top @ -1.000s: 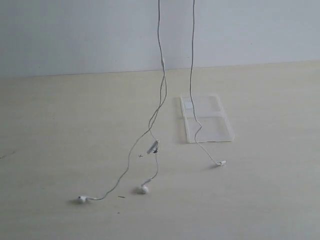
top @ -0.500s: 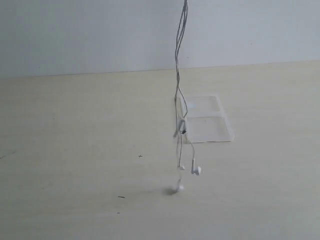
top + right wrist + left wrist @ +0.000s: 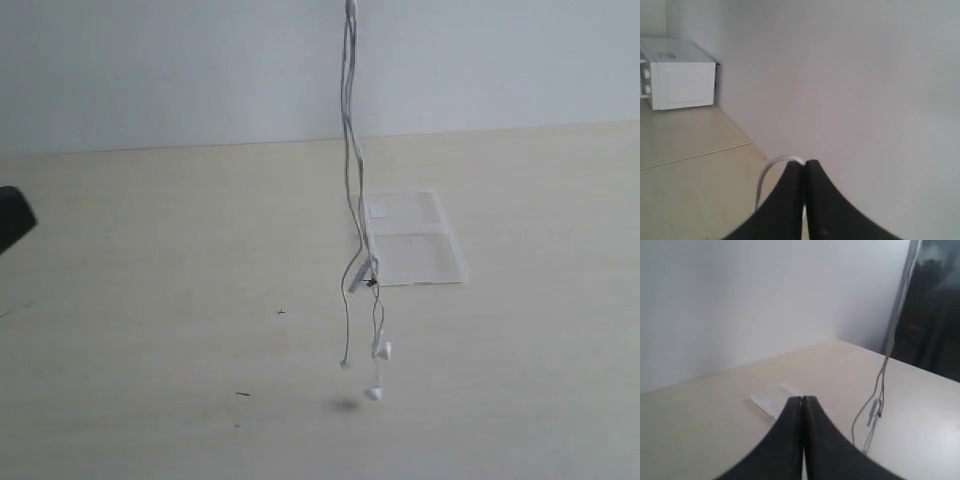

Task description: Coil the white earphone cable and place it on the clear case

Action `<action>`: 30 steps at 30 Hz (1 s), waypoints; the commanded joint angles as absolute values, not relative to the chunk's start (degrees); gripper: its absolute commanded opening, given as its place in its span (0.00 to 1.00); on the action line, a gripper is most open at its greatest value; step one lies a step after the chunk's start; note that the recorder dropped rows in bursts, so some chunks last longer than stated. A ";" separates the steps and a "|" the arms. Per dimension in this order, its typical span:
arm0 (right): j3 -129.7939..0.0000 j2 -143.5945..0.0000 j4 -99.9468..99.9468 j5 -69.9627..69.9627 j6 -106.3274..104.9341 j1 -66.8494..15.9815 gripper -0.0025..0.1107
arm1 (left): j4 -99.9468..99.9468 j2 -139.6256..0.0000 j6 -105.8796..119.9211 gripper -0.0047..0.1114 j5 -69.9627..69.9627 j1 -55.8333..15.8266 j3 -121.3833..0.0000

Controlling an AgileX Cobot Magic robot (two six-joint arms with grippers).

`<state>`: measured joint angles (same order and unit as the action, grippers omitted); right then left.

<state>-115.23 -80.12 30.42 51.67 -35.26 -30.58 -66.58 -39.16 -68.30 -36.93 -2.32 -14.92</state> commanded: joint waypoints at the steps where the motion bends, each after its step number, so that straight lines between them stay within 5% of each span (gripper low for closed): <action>1: -116.59 -80.27 30.92 52.73 -32.92 -30.66 0.02 | -74.86 -52.21 -69.10 0.04 -47.54 -2.74 -20.84; 6: -116.59 -80.74 30.94 53.27 -30.68 -30.66 0.02 | -75.99 -63.63 -69.10 0.07 -58.28 -2.74 -25.49; 16: -116.59 -82.57 29.81 52.96 -29.70 -30.66 0.02 | -74.21 -73.16 -67.90 0.66 -63.10 -2.84 -27.50; 30: -116.59 -83.78 31.57 52.60 -29.30 -30.66 0.02 | -65.31 -73.99 -55.37 0.69 -56.70 -9.03 -28.58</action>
<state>-116.24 -83.79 31.17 53.32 -29.41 -30.58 -66.58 -73.87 -57.32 -59.19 -7.63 -27.63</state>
